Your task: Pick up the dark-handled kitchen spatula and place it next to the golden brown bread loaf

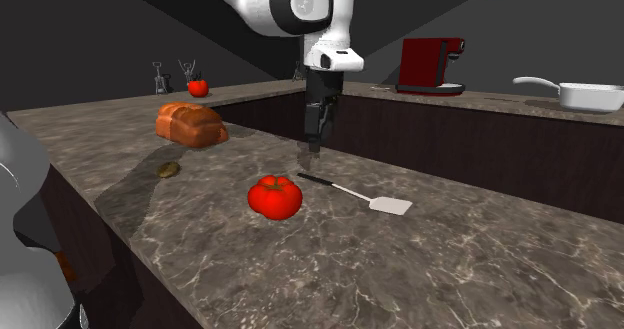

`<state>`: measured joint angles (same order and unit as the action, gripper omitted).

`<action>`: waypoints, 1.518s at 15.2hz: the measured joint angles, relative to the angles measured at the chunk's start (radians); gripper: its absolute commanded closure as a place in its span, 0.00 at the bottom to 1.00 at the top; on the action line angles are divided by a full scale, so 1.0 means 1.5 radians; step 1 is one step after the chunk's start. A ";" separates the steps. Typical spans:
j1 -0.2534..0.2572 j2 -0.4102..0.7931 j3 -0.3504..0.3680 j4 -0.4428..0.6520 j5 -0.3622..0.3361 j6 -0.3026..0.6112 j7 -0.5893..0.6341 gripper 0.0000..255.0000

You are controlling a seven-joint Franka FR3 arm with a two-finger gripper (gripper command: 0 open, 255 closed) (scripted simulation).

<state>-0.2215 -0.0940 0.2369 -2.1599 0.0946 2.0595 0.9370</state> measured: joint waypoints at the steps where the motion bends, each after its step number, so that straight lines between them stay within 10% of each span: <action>1: -0.004 0.021 -0.001 0.007 -0.005 0.012 0.032 0.00; 7: -0.024 0.120 -0.020 0.042 -0.027 0.066 0.181 0.00; 20: -0.021 0.163 -0.021 0.021 -0.035 0.130 0.198 0.00; 21: -0.021 0.163 -0.021 0.021 -0.035 0.130 0.198 1.00; 23: -0.021 0.163 -0.021 0.021 -0.035 0.130 0.198 1.00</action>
<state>-0.2531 0.1510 0.2052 -2.1281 0.0417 2.2548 1.2342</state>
